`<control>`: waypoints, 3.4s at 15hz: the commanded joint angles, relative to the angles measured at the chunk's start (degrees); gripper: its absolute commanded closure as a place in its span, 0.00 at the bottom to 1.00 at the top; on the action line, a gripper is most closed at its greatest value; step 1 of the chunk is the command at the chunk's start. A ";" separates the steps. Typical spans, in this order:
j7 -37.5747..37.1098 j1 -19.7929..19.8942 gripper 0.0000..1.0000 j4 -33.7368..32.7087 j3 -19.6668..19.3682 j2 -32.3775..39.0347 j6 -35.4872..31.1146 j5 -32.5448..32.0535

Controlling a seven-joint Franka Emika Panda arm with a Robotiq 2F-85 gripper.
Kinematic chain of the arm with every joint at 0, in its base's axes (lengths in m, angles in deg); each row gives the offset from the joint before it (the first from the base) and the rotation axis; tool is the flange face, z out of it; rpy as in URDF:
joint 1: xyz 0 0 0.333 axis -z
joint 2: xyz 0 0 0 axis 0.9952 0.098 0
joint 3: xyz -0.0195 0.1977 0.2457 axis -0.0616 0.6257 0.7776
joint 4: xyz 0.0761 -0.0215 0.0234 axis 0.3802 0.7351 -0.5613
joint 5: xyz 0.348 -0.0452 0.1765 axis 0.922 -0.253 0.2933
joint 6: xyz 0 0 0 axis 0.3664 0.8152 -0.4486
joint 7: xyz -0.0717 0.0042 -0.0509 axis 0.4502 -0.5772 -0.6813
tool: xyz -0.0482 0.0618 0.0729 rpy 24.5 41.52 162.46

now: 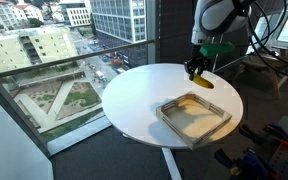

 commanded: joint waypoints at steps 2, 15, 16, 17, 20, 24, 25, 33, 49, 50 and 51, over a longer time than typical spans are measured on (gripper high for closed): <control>0.01 0.13 0.59 -0.09 0.12 -0.02 0.17 -0.01; 1.48 -0.72 0.84 -0.22 1.65 0.30 0.08 0.43; 1.66 -0.88 0.84 -0.19 1.89 0.35 0.01 0.33; 1.79 -1.06 0.84 -0.19 2.08 0.43 0.00 0.23; 2.06 -1.64 0.84 0.01 2.51 0.76 -0.38 -0.18; 1.63 -2.56 0.84 0.43 2.71 1.23 -1.92 -2.07; 1.60 -2.78 0.84 0.52 2.72 1.34 -2.43 -2.77; 1.96 -4.16 0.84 2.47 3.03 2.93 -9.24 -3.74; 6.31 -2.71 0.84 6.52 3.20 5.96 -11.97 1.95; 6.17 -2.71 0.84 6.84 3.08 6.08 -12.45 1.63; 6.09 -2.74 0.84 7.25 2.99 6.22 -13.31 1.26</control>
